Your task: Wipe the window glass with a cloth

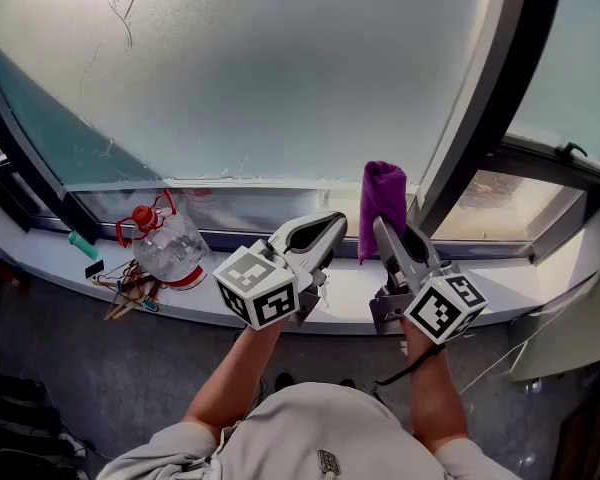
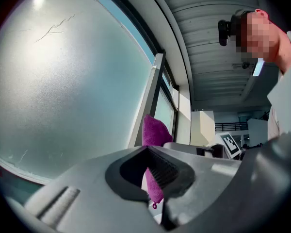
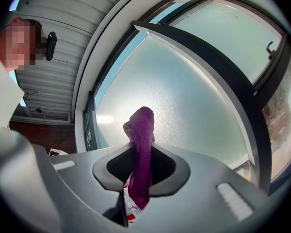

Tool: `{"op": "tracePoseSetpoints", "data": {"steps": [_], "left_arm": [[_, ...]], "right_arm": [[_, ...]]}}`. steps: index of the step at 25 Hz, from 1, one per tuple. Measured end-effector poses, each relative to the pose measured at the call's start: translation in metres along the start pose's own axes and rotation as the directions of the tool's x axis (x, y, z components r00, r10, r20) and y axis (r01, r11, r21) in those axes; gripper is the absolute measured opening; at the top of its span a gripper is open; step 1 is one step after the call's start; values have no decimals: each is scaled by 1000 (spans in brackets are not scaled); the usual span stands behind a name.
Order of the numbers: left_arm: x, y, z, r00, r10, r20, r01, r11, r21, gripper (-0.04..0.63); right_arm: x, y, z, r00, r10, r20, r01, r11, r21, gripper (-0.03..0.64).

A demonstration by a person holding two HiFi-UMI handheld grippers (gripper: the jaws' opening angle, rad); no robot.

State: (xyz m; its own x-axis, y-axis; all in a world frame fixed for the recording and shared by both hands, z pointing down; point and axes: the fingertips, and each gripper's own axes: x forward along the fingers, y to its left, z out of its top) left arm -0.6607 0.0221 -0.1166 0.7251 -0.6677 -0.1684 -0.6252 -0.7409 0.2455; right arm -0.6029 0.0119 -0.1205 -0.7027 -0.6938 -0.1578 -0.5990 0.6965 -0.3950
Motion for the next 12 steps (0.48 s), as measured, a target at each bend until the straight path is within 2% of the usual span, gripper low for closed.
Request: {"op": "tracePoseSetpoints", "data": {"steps": [12], "left_arm": [[0, -4, 1, 1000, 5, -14, -5, 1000, 11, 0]], "right_arm": [[-3, -4, -1, 999, -37, 0, 37, 999, 40, 95]]}}
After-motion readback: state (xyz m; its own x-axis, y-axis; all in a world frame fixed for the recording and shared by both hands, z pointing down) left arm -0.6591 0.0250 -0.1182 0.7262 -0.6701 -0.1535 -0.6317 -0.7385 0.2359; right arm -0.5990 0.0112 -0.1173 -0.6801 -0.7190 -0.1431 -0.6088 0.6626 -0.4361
